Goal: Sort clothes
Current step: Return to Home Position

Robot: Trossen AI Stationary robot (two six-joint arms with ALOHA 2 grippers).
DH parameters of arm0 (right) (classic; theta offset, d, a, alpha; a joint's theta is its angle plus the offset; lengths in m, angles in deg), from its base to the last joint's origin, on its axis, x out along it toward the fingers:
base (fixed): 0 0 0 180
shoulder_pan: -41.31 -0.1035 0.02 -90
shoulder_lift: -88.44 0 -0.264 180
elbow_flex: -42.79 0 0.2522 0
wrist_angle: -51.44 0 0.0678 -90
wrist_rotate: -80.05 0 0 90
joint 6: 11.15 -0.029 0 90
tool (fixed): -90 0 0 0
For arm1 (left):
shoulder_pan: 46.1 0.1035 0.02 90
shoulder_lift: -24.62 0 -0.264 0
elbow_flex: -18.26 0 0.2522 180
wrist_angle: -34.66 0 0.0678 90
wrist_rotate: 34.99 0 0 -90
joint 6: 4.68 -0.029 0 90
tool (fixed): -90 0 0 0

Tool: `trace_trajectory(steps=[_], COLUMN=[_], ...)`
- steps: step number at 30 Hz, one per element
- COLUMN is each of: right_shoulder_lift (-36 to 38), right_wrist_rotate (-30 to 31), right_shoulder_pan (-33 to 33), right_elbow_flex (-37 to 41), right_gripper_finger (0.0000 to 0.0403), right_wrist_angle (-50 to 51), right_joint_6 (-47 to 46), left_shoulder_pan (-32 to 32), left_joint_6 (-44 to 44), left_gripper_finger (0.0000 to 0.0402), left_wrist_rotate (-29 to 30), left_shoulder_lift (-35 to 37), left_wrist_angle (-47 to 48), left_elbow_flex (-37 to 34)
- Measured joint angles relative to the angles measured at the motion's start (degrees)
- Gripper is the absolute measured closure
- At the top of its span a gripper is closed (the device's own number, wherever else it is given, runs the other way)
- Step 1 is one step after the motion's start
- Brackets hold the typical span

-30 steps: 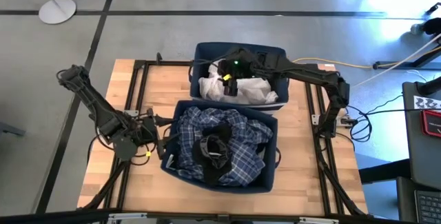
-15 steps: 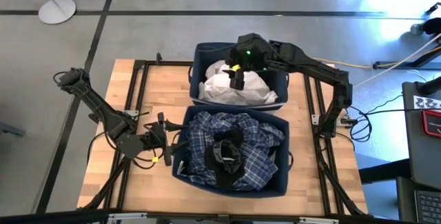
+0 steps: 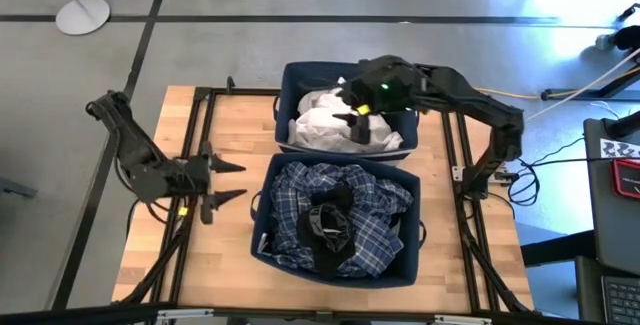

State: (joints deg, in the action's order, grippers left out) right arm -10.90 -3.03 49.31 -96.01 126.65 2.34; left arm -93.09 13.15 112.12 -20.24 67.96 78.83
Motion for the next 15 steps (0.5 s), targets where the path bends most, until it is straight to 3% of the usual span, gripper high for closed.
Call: trace_trajectory(steps=[8,11,15], right_shoulder_lift=[9.5,14.2,22.2], right_wrist_rotate=[-4.9,-6.1,-6.1], right_shoulder_pan=[-2.8,-2.7,-2.7], right_elbow_flex=[3.0,9.8,24.6], right_gripper_finger=[0.0166,0.0166,0.0178], right_wrist_angle=[8.6,5.8,-4.1], right_joint_6=[-6.2,-8.1,-8.8], left_shoulder_pan=[3.5,5.9,8.7], left_joint_6=[-1.9,-1.8,-1.8], left_gripper_finger=[0.0153,0.0162,0.0181], left_wrist_rotate=[-3.0,-5.7,-7.2], left_shoulder_lift=[3.3,3.0,3.2], left_wrist_angle=[4.0,3.8,1.8], left_elbow_flex=[-1.1,-2.3,-4.7])
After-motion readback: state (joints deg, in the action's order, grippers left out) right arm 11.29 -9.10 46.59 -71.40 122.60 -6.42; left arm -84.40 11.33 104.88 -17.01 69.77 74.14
